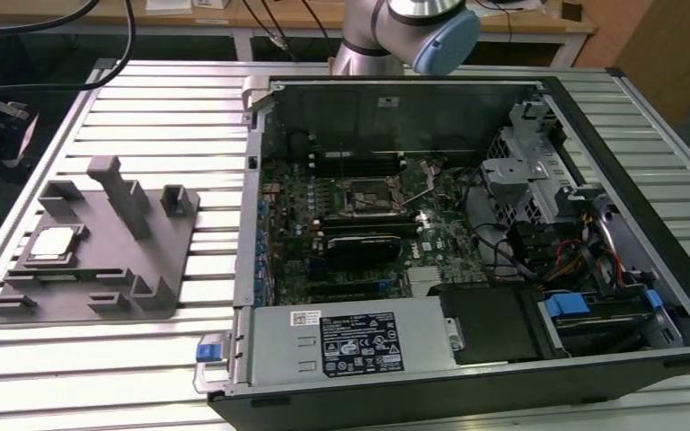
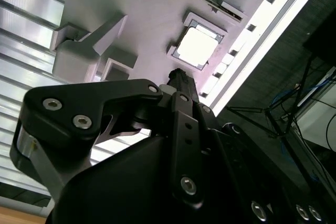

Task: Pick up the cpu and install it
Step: 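Pick up the cpu and move it towards the insertion slot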

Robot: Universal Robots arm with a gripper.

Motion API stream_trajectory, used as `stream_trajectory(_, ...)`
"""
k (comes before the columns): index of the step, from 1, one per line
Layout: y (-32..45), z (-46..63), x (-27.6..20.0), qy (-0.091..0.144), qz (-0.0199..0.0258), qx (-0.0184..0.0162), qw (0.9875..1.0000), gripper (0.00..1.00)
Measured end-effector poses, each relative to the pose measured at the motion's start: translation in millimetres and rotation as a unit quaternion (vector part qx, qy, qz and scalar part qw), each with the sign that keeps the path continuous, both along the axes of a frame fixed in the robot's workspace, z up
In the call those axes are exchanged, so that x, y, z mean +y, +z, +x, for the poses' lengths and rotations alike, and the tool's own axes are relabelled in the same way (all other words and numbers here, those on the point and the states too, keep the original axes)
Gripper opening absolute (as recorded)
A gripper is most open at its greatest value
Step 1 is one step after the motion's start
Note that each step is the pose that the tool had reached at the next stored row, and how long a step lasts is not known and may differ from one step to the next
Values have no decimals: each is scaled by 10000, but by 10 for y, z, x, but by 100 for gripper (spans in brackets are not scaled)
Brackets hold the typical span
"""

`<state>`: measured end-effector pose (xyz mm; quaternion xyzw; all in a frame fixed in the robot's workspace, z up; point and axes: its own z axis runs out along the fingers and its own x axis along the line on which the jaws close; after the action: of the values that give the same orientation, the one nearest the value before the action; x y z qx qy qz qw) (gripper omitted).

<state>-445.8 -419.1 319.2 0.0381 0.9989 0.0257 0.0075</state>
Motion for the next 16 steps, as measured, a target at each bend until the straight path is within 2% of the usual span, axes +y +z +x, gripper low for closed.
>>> stream_trajectory(7, -15, -9, 0, 0, 0, 0, 10000, 11)
stream_trajectory(16, -72, -37, 0, 0, 0, -1, 10000, 11)
